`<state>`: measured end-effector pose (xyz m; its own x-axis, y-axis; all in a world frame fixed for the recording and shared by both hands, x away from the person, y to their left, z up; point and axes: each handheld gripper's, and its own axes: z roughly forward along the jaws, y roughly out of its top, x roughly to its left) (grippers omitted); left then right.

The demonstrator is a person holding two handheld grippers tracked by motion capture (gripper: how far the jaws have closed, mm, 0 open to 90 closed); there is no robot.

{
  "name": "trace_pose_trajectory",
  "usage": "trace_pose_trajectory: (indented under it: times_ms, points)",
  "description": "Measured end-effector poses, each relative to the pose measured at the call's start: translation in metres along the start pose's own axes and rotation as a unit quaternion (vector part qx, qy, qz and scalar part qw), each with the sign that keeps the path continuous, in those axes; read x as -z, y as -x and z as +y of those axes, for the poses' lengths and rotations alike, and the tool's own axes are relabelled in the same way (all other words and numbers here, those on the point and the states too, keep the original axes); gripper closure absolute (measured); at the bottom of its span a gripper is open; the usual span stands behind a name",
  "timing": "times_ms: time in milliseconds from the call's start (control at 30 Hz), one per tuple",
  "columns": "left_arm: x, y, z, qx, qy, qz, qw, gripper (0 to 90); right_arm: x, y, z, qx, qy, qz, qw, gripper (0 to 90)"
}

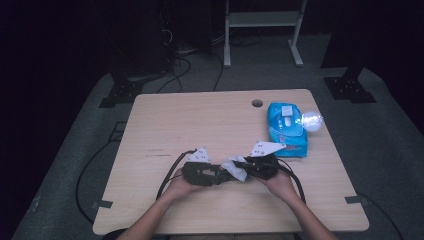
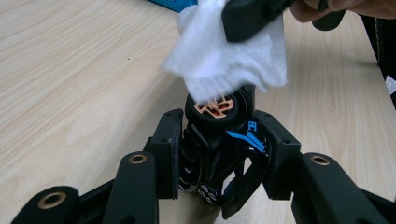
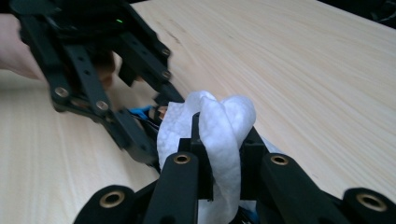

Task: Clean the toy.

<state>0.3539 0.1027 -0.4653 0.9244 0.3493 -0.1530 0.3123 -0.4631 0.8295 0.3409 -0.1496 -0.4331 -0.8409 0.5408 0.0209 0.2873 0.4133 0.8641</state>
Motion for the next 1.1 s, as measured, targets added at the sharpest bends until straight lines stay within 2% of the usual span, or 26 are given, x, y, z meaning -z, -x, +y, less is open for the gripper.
trace_pose_trajectory:
  times_ms: [167,233,333,467,533,633,767,833,867,967,1100]
  points:
    - [-0.001,0.002,0.001,-0.004,-0.002,0.004,1.0,56.3,-0.005,-0.004,0.001,0.0,0.003,-0.003,1.0,80.8]
    - [-0.001,0.003,0.001,-0.009,-0.002,0.007,0.9999,56.3,-0.011,-0.01,0.004,-0.001,0.006,0.006,1.0,80.8]
    - [-0.001,0.003,0.0,-0.003,0.001,0.005,1.0,56.3,-0.022,-0.019,0.009,0.005,0.012,0.022,0.9997,80.8]
    - [-0.001,0.003,0.0,-0.007,0.002,0.005,1.0,56.3,-0.026,-0.023,0.011,0.016,0.012,0.025,0.9995,80.8]
    - [-0.001,0.003,0.0,-0.01,0.001,0.006,0.9999,56.4,-0.022,-0.021,0.01,0.02,0.01,0.017,0.9996,80.7]
    - [-0.001,0.003,0.0,-0.013,0.001,0.006,0.9999,56.4,-0.011,-0.014,0.004,0.028,0.004,-0.013,0.9995,80.7]
    - [-0.001,0.003,0.0,-0.015,0.001,0.006,0.9999,56.4,0.005,0.0,-0.006,0.007,0.005,-0.037,0.9993,80.7]
    - [-0.001,0.003,0.0,-0.015,0.002,0.006,0.9999,56.4,0.008,0.003,-0.007,0.005,0.003,-0.044,0.999,80.7]
    - [-0.001,0.003,0.0,-0.016,0.002,0.006,0.9999,56.3,0.008,0.003,-0.007,-0.002,0.005,-0.042,0.9991,80.7]
    - [-0.001,0.003,0.001,-0.017,0.001,0.007,0.9998,56.4,0.0,-0.002,-0.003,-0.001,0.008,-0.029,0.9996,80.7]
    - [-0.001,0.005,0.001,-0.018,0.001,0.009,0.9998,56.3,-0.02,-0.017,0.007,-0.005,0.015,0.015,0.9998,80.7]
